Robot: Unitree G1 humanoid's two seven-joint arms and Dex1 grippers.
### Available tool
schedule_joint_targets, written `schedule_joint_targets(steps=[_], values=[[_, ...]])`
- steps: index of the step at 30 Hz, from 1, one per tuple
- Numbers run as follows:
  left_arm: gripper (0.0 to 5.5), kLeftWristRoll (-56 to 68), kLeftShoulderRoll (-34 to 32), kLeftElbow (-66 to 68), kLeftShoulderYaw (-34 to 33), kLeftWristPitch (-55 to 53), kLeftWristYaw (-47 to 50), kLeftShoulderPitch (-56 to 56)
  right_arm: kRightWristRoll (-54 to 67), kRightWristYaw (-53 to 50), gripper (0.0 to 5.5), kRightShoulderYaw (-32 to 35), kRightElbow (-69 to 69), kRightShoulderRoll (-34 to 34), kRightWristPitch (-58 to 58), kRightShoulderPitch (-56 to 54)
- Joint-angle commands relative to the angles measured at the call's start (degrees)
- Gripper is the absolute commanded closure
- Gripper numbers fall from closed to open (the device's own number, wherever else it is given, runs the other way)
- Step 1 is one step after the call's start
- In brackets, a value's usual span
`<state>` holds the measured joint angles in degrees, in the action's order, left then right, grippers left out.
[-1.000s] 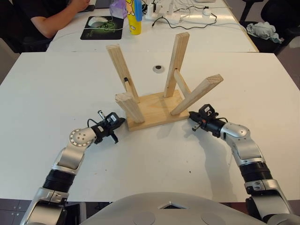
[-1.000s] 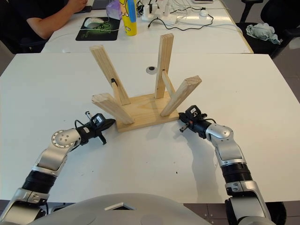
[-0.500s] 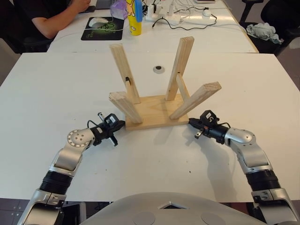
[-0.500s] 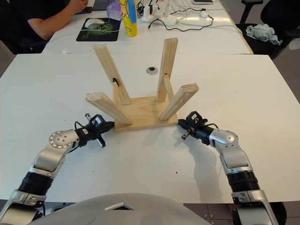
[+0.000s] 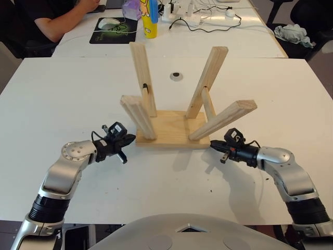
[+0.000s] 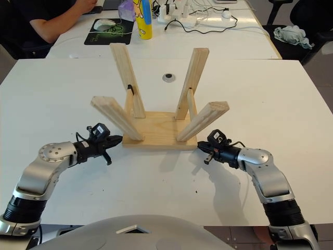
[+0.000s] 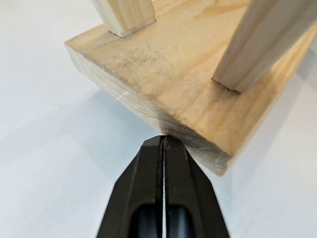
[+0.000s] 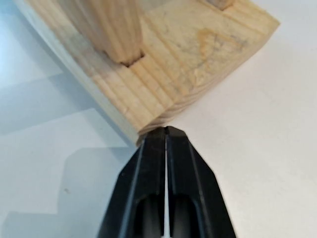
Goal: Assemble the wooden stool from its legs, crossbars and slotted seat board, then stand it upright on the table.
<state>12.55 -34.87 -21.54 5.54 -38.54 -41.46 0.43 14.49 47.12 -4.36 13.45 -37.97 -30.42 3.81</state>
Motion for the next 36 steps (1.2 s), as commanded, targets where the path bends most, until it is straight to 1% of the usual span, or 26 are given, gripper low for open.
schedule_joint_targets(steps=[1, 7, 15, 17, 21, 25, 28, 34, 36], values=[[5.50, 6.2, 1.2, -6.0, 1.8, -2.2, -3.7, -2.1, 6.3, 3.5, 5.46, -0.5, 6.9, 1.6, -1.6, -1.6], [5.50, 7.2, -0.3, -8.5, 1.2, -4.9, -4.3, -3.0, 9.5, 3.6, 5.46, 2.8, 12.5, -0.3, -6.4, -3.7], [5.50, 12.3, -3.0, -14.4, -2.1, -11.2, -5.5, -5.7, 16.4, 5.7, 5.46, 7.7, 19.3, -4.6, -12.7, -3.8], [5.50, 13.1, -3.3, -14.5, -2.9, -11.8, -5.4, -6.3, 16.1, 5.2, 5.46, 8.1, 19.0, -4.9, -12.6, -3.7], [5.50, 12.8, -3.2, -12.6, -3.6, -11.2, -4.7, -6.0, 14.0, 2.6, 5.46, 8.1, 16.6, -3.3, -11.0, -3.7], [5.50, 13.6, -2.1, -11.7, -4.8, -11.2, -4.4, -6.1, 15.3, 1.0, 5.46, 8.9, 16.9, -0.9, -11.4, -4.2], [5.50, 16.0, -0.7, -12.0, -6.9, -13.2, -4.0, -8.0, 17.4, 0.3, 5.46, 10.9, 17.6, 0.2, -12.8, -5.8], [5.50, 21.0, 1.0, -12.8, -10.3, -17.0, -3.7, -11.0, 20.0, 0.2, 5.46, 12.8, 19.1, 0.7, -15.0, -7.2], [5.50, 19.0, 0.3, -11.8, -9.9, -15.5, -3.3, -10.3, 17.1, -0.5, 5.46, 11.8, 18.3, 0.0, -13.7, -6.2]])
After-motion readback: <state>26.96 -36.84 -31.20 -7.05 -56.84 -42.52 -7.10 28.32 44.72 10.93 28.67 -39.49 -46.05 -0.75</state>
